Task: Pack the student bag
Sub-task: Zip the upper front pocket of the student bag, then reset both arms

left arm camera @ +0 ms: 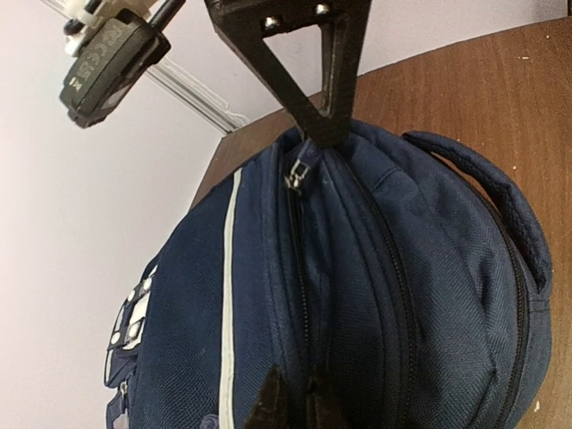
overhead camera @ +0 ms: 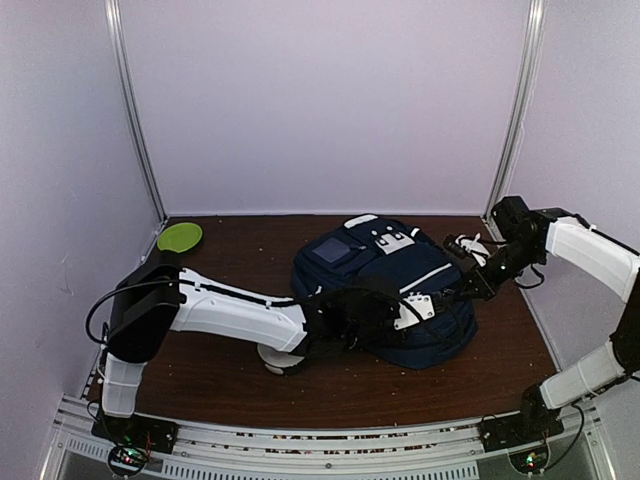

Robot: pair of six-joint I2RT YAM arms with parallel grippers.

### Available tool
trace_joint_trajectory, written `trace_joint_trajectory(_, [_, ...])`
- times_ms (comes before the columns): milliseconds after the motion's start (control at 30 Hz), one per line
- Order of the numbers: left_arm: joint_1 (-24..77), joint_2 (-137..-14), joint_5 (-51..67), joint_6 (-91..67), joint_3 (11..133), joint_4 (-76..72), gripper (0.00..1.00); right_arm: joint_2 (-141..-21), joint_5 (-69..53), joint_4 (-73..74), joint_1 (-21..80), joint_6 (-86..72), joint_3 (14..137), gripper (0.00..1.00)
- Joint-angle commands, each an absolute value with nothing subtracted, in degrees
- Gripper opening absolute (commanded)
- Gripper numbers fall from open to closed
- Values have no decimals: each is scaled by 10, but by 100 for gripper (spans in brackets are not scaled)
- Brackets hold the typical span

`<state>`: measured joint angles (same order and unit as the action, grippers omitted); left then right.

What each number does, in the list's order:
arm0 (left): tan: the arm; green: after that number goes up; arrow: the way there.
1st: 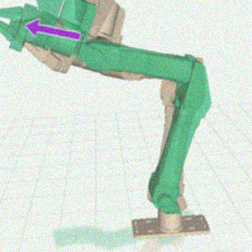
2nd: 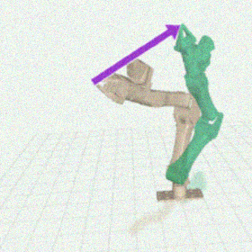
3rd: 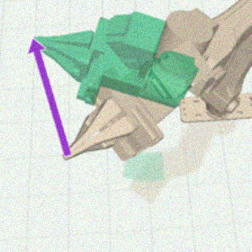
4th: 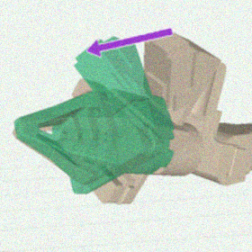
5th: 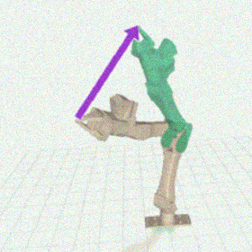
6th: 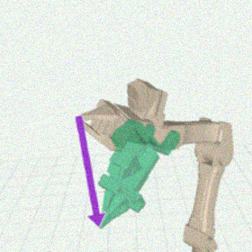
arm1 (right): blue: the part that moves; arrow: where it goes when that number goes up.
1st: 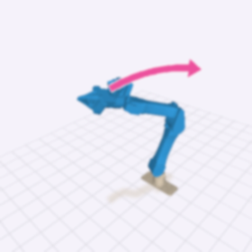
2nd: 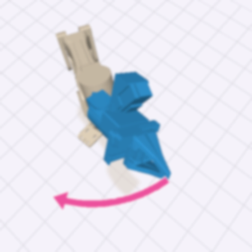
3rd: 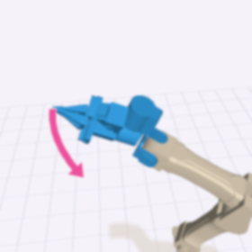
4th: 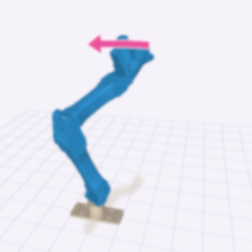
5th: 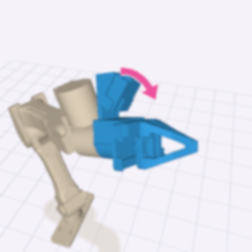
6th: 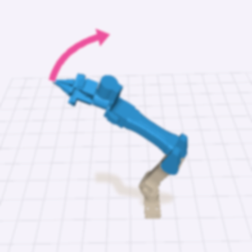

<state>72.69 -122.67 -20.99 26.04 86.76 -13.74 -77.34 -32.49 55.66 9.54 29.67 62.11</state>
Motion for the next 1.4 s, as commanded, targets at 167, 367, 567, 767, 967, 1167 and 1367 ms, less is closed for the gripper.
trace_joint_trajectory(167, [700,-1087,-217,209,741,-110,0,-870,-262,516,11,311,692,0])
trace_joint_trajectory(367, [684,-1014,-155,199,667,-124,0,-940,-285,459,3,311,726,0])
trace_joint_trajectory(567, [661,-1014,-141,196,645,-132,0,-998,-319,387,9,246,770,0])
trace_joint_trajectory(767, [641,-1015,-143,188,636,-148,0,-1025,-316,342,11,183,810,6])
trace_joint_trajectory(967, [633,-1022,-178,155,680,-83,21,-956,-318,352,10,194,799,22])
trace_joint_trajectory(1167, [629,-962,-207,99,675,-29,63,-830,-303,380,9,191,768,49])
trace_joint_trajectory(1367, [575,-847,-210,5,650,56,80,-690,-242,308,9,107,733,74])
